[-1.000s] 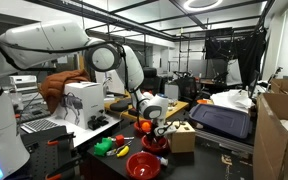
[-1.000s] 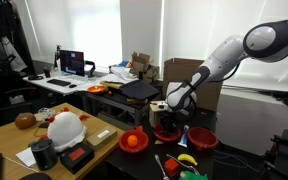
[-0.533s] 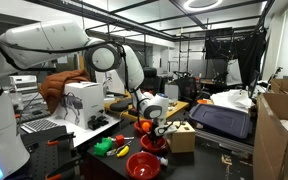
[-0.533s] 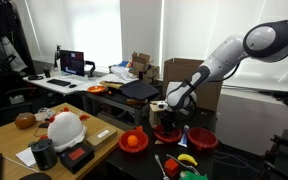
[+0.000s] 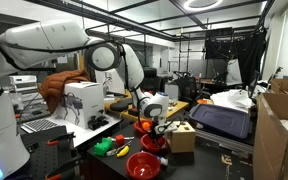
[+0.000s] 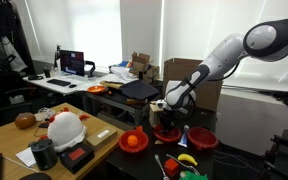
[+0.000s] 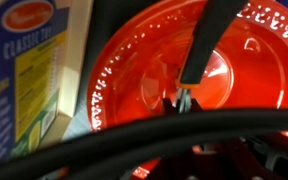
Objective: Remove the pliers from the bowl and put it on the table
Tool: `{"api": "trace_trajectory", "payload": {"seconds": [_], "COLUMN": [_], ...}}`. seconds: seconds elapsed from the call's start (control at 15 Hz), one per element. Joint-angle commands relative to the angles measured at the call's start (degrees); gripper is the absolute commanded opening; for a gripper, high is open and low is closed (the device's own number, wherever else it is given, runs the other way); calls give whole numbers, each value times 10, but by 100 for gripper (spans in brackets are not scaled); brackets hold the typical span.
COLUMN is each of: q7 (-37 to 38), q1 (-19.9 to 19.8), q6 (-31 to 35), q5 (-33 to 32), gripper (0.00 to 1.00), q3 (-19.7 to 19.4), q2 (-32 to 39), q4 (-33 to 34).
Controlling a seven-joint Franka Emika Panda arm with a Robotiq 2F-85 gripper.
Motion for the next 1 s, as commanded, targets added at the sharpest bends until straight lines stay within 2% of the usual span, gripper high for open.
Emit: {"api": "trace_trajectory", "payload": {"seconds": [0.0,0.4,0.67,0.93], "q7": [49,134,202,245], "q1": [25,69,88,85], "q6": [-1,-3,-60,-124], "q5": [-7,-32,-47,-40], "gripper": [5,5,5,5], "q3": [-25,-68,-86,-77], "q2": [-42,-98,-142,-183], "q4": [-19,-51,-74,-93]}}
